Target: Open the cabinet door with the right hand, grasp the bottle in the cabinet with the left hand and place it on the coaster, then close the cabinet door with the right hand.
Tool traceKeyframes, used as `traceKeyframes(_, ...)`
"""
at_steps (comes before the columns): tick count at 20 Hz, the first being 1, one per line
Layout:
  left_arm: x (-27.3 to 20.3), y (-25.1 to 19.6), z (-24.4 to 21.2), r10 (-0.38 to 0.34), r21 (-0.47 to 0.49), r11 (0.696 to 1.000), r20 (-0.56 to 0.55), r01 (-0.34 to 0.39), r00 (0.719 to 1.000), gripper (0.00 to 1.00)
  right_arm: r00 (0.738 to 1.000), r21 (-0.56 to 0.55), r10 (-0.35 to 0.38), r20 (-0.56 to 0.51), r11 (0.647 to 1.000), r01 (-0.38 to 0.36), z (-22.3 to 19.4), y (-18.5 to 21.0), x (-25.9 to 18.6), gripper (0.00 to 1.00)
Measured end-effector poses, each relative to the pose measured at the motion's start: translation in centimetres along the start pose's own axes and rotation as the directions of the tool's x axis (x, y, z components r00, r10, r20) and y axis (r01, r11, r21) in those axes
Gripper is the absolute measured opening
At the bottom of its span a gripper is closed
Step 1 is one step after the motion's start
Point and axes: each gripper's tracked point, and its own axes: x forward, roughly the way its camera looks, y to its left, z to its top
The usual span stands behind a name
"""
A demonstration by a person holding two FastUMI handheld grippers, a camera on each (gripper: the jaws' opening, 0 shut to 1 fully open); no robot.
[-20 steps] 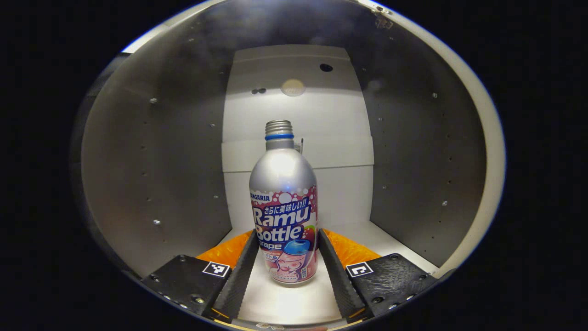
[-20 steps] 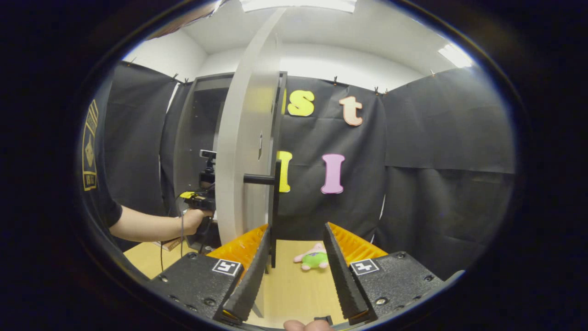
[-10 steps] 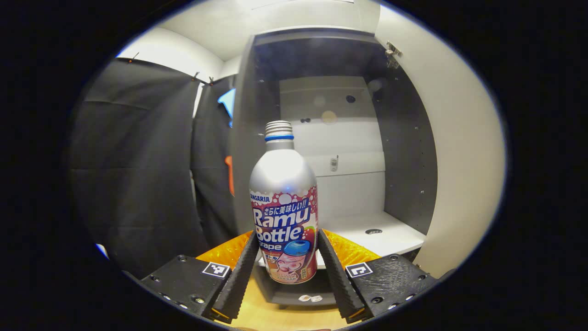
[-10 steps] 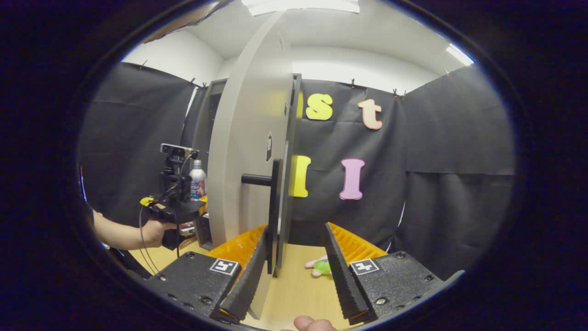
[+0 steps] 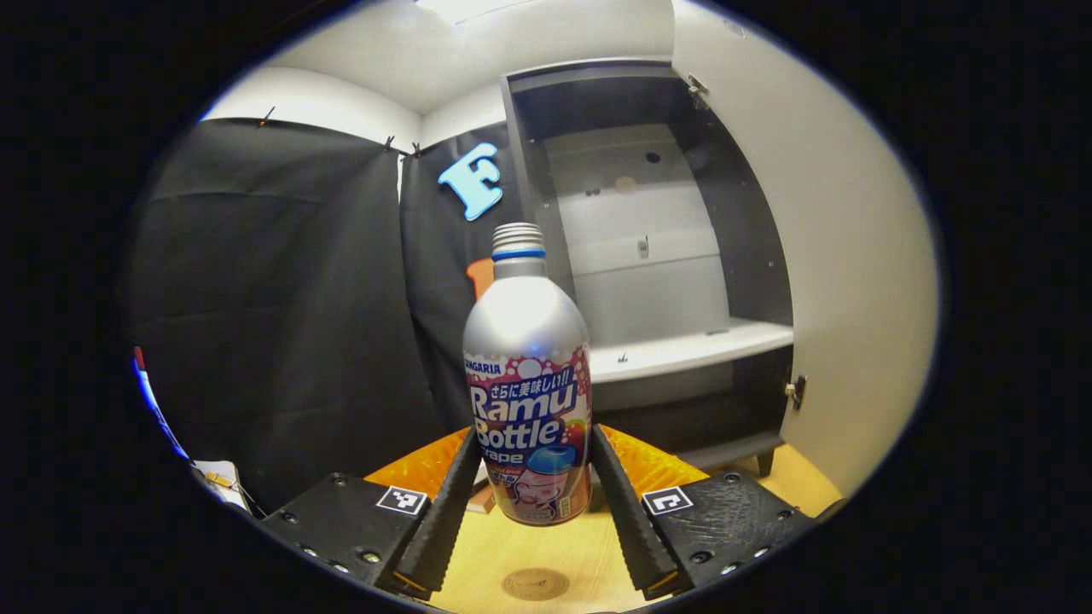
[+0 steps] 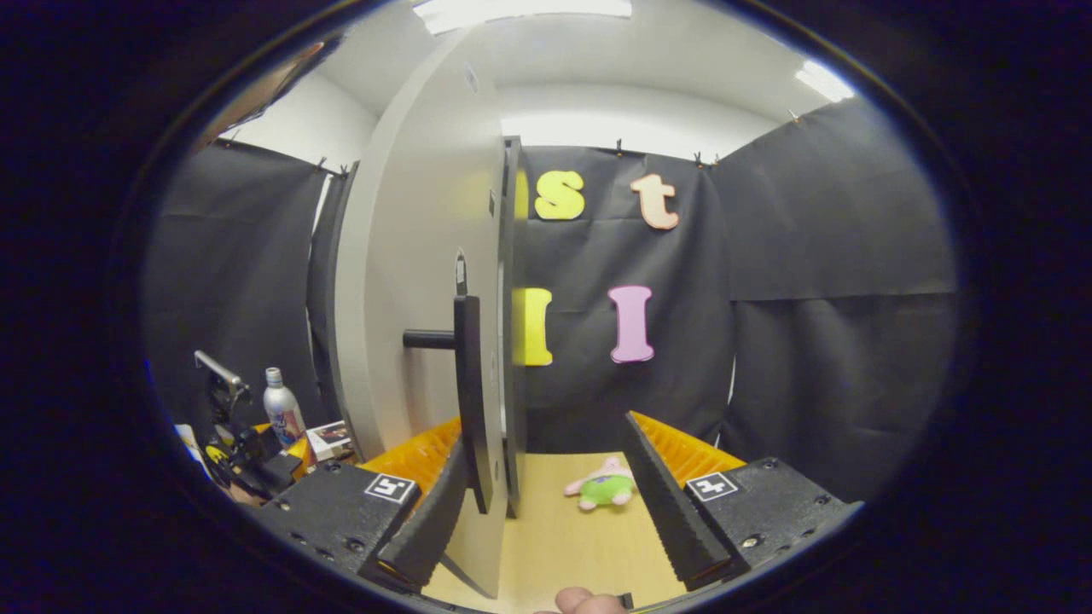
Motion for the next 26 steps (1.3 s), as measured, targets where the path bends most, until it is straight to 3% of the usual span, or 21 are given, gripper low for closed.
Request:
traceKeyframes(3, -0.1, 1.3, -7.1, 0.008, -0.002, 1.0, -0.071, -0.008, 0.997, 0.77, 0.999, -0.056, -0.049, -0.001, 0.997, 0.049, 0.8, 1.0, -1.3, 0.96)
traceKeyframes(6, 0.0, 1.8, -12.5, 0.033, 0.02, 0.999, -0.11, -0.031, 0.993, 0.77, 0.985, -0.189, -0.145, 0.095, 0.969, 0.16, 2.4, 0.5, -4.8, 1.0)
traceKeyframes(10, 1.0, 1.1, -17.6, 0.044, 0.019, 0.999, -0.137, -0.042, 0.99, 0.76, 0.986, -0.242, -0.164, -0.035, 0.958, 0.151, -2.4, 1.4, -5.7, 0.99)
traceKeyframes(19, 1.1, 0.3, -22.9, 0.045, -0.058, 0.997, -0.189, -0.057, 0.981, 0.77, 0.979, -0.282, -0.191, -0.073, 0.945, 0.164, -2.8, 2.1, -7.6, 1.0)
traceKeyframes(26, 1.5, -0.4, -22.2, 0.047, -0.105, 0.993, -0.125, -0.06, 0.991, 0.77, 0.982, -0.333, -0.159, -0.1, 0.935, 0.118, -4.1, 3.8, -8.7, 1.0)
